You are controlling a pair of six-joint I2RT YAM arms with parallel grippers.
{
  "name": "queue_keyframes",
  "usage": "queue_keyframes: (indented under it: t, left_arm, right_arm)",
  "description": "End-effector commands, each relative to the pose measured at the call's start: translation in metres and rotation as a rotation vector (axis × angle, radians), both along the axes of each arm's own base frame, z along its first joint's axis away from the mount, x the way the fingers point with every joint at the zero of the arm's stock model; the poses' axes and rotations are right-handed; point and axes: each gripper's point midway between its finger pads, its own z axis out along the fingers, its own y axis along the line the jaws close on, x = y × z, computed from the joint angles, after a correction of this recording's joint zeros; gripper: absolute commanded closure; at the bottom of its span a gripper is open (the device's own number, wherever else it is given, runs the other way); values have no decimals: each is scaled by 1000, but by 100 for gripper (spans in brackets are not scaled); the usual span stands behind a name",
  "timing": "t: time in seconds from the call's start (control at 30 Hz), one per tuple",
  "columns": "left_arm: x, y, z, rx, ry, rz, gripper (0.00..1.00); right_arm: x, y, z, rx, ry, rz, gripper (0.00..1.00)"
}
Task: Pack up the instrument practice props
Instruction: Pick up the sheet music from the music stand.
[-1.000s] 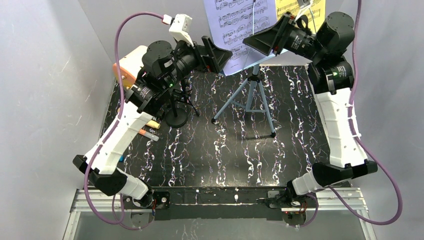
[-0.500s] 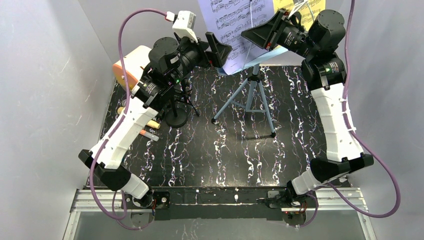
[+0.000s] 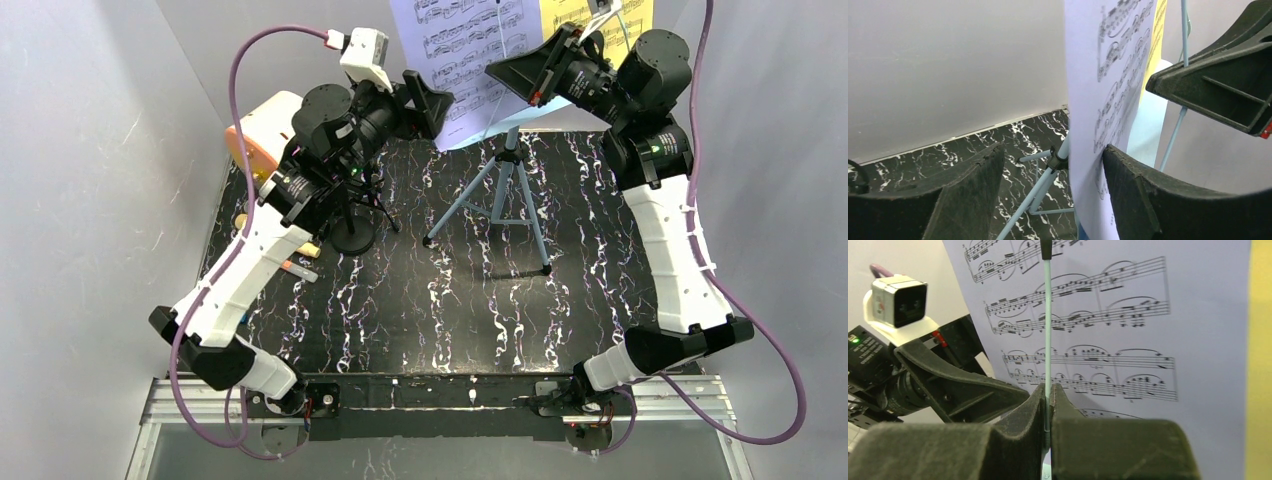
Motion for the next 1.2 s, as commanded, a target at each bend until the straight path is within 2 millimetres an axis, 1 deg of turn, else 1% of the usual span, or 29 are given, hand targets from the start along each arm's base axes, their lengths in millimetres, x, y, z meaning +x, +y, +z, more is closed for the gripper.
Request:
queue_keyframes:
  t: [0.0,0.17,0.3,0.37,0.43,0.47,0.53,0.57,0.6,0.7,0.77,0.8,0.93,1.0,1.03,1.17]
  left_arm:
    - [-4,38,17,6,-58,127,35]
    - [-19,47,26,-23,-80,110,44]
    - [-31,50,32,-56,-91,81,59]
    - [-36,49,33,-71,-92,62,60]
    - [-41,49,36,-91,-95,42,57]
    - [-43,48,36,-98,-95,33,53]
    - [-45,46,37,-111,-92,14,43]
    - [-45,44,37,-117,-90,6,35]
    - [-44,42,36,-120,-85,0,31]
    - [-42,36,34,-135,-72,-16,24]
    - [-43,32,36,-153,-74,-34,23]
    - [-44,30,38,-166,-79,-46,24]
    - [-52,20,50,-212,-105,-121,32]
    - [-60,13,52,-218,-113,-182,37]
    - [-63,12,53,-222,-116,-196,40]
    - [-72,16,57,-237,-130,-212,58]
  right_arm:
    - [-3,-11,14,8,-78,-57,92]
    - [-2,-13,14,7,-84,-72,92]
    - [-2,-13,13,6,-82,-74,92]
    - [-2,-13,12,5,-80,-71,92]
    - [-2,-12,11,3,-77,-67,92]
    - [-2,-12,10,3,-78,-68,92]
    - [-2,-12,9,1,-77,-66,92]
    - [-2,-12,9,1,-78,-64,92]
    - [-3,-11,9,1,-78,-62,92]
    - [-3,-12,8,0,-81,-61,92]
    - [-3,-11,7,-1,-78,-60,92]
    - [-3,-11,6,-2,-78,-59,92]
    - [-3,-11,5,-7,-83,-58,92]
    - [-4,-12,5,-8,-86,-61,92]
    - [-4,-12,5,-9,-88,-62,92]
    - [-3,-12,6,-10,-91,-61,92]
